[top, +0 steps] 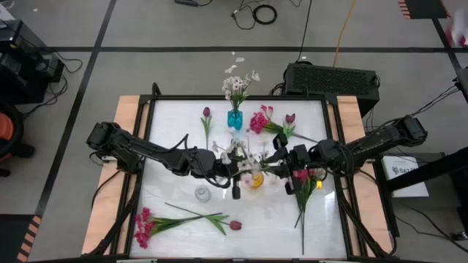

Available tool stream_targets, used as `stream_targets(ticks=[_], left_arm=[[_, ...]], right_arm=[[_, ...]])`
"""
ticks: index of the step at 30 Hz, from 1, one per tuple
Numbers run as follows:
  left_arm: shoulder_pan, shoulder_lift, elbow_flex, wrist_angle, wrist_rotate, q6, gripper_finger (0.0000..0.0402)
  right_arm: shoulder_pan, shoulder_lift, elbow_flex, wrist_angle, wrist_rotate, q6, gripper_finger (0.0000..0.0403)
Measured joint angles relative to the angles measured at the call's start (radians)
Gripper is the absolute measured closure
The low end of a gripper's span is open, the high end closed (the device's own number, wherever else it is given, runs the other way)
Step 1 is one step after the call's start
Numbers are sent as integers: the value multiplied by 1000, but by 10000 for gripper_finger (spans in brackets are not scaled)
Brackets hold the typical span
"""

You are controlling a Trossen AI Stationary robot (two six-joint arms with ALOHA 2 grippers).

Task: Sort flowers into vase by color
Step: Put the left white flowers into the blue vase

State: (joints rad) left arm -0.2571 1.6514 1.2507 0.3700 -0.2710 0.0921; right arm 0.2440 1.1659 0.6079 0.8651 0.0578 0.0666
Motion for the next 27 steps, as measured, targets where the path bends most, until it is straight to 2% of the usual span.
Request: stream_targets(ticks=[6,12,20,27], left_arm=[[2,-89,0,-179,-1,-7,388],[-1,-130,0,-202,-10,-25,389],[15,-131,0,-207,-18,-24,389],[15,-130,0,-224,-18,-24,379]], right_arm=[[0,-101,1,-163,72,0,243],[0,-115,2,-344,107,30,191],[-6,-18,1,-307,103,49,163],[-23,17,2,-275,103,53,179]])
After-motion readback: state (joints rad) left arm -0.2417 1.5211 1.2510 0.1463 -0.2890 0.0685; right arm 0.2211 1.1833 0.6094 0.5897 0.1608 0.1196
